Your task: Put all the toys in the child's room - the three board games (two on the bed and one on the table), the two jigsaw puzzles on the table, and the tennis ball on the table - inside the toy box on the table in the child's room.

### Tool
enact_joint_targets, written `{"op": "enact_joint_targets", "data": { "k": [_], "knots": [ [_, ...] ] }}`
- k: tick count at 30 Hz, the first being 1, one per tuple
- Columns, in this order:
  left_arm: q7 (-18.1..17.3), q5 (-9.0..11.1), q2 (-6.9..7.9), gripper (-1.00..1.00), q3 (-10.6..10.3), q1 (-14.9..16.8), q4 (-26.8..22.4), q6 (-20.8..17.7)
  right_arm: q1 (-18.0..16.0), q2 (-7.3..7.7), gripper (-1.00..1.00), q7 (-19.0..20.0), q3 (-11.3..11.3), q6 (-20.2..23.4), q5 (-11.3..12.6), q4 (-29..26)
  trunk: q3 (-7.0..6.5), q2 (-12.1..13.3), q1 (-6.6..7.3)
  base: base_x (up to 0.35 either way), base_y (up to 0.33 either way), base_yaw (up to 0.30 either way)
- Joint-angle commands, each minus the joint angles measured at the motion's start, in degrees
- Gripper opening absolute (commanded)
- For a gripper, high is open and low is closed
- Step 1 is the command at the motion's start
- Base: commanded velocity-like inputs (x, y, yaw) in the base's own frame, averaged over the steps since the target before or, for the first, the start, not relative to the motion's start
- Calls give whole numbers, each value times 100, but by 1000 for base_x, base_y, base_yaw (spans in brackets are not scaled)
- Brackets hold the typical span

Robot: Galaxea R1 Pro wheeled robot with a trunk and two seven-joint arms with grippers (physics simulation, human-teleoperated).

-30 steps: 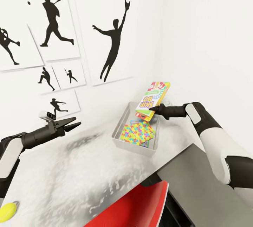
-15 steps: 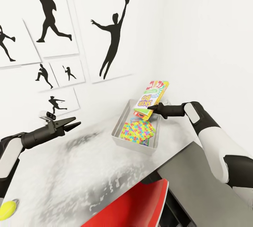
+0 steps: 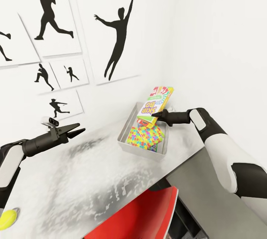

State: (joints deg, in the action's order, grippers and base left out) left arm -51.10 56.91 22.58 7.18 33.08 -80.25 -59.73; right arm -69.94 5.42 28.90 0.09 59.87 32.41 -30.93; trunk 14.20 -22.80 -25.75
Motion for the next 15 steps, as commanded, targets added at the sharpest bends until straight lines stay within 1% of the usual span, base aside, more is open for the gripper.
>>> {"op": "enact_joint_targets", "data": {
  "k": [1,15],
  "knots": [
    [-26,-13,1,100,3,5,0,-17,-8,7,-100,58,0,13,-46,-12,21,-12,-3,0,0,0],
    [-31,-13,-13,100,3,5,0,-19,-3,18,-100,79,5,13,-67,-27,154,-12,-3,0,0,0]
  ]
}}
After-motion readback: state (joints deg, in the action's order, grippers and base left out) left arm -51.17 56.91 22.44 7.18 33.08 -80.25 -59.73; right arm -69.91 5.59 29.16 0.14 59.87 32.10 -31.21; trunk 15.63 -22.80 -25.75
